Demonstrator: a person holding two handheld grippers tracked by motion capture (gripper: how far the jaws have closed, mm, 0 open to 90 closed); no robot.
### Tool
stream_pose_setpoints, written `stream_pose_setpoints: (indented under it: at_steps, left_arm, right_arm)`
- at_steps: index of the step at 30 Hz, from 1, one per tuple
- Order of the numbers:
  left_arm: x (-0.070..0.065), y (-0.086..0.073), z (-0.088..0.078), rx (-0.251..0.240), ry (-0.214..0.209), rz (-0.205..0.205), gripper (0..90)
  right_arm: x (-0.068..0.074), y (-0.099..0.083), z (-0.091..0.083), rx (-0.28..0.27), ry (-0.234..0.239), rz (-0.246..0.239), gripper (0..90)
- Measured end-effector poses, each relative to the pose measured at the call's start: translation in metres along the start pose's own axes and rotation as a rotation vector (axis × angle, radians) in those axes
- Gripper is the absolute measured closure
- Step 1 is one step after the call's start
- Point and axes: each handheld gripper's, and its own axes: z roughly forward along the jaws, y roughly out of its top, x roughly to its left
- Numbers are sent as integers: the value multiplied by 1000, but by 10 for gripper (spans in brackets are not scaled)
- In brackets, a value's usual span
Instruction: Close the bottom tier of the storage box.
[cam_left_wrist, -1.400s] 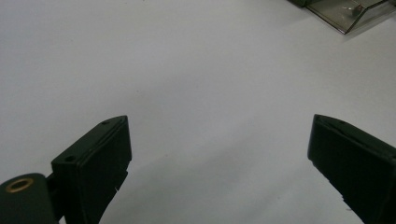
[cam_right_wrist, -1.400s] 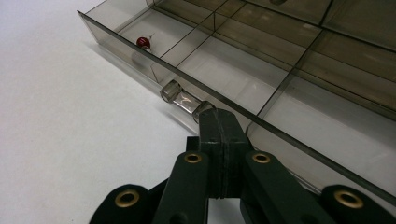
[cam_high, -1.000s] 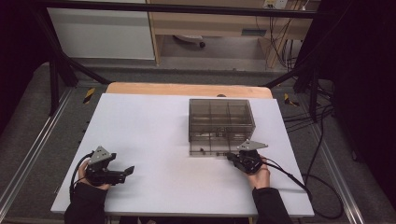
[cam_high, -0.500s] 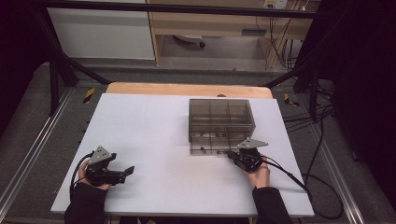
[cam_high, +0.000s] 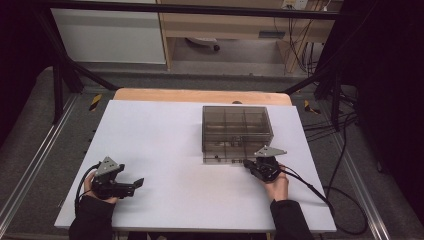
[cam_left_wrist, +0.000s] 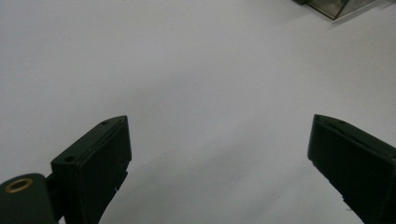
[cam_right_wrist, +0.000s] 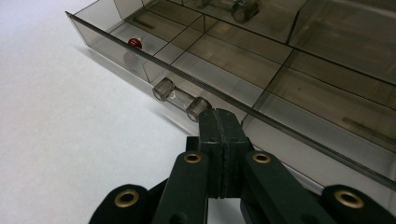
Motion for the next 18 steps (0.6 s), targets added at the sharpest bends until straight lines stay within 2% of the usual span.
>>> stream_pose_setpoints:
  at_steps: [18]
  left_arm:
    - [0, 0, 0, 1, 1, 0, 57]
  right_arm:
    - [-4, 6, 5, -12, -16, -5, 900]
